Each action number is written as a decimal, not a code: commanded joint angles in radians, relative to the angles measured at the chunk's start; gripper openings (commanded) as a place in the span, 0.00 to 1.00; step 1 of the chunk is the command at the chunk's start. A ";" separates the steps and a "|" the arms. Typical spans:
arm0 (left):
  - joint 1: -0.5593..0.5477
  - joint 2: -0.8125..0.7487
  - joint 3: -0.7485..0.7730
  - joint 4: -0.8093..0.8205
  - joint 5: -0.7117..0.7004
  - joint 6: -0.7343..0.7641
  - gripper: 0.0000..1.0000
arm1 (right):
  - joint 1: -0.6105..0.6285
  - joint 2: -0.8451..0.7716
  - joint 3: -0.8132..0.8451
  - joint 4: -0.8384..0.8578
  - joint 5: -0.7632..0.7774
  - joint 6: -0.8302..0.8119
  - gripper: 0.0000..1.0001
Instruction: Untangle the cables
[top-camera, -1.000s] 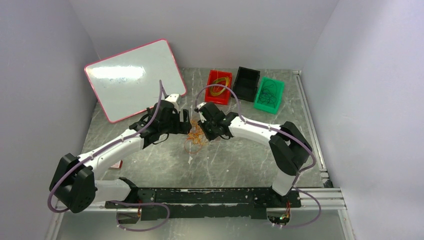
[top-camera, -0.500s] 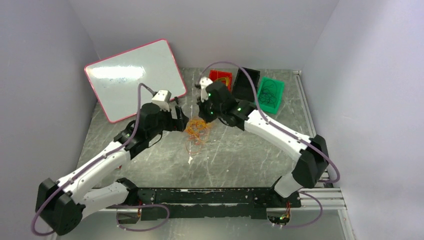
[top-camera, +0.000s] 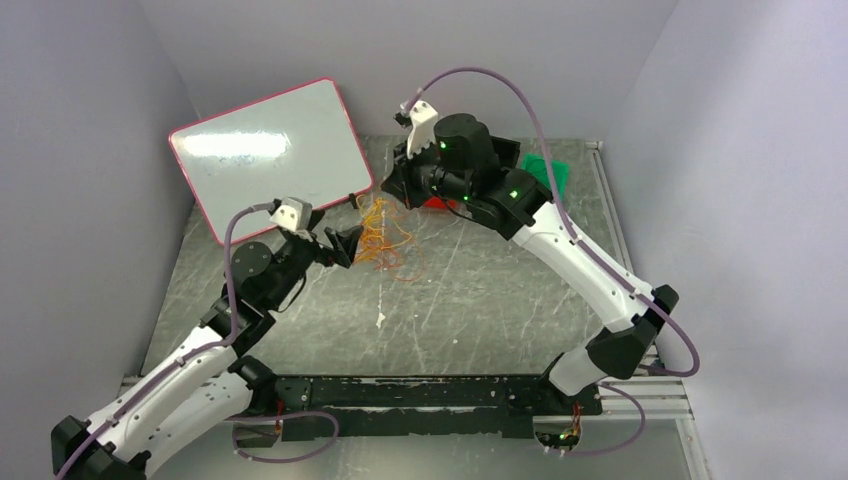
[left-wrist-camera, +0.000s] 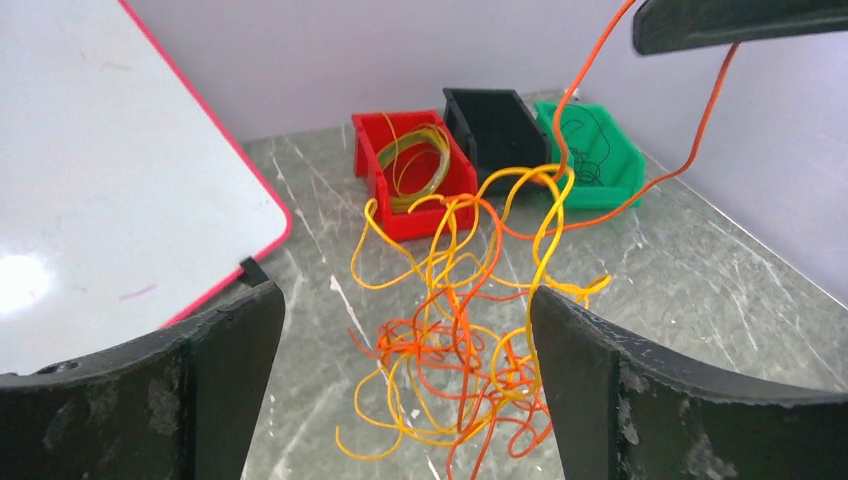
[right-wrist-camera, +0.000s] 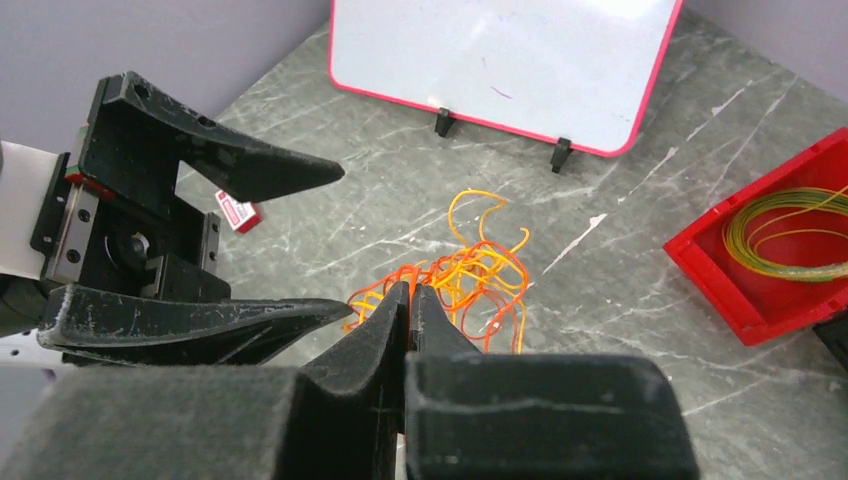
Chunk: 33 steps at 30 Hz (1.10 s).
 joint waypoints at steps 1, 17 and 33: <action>0.005 -0.022 0.009 0.084 0.070 0.095 0.96 | 0.005 0.016 0.013 -0.049 -0.055 -0.010 0.00; 0.004 0.142 0.021 0.148 0.337 0.119 0.67 | 0.005 -0.014 -0.024 -0.027 -0.157 0.010 0.00; 0.004 0.233 0.048 0.009 0.275 0.039 0.07 | 0.005 -0.165 0.058 -0.008 0.237 0.029 0.00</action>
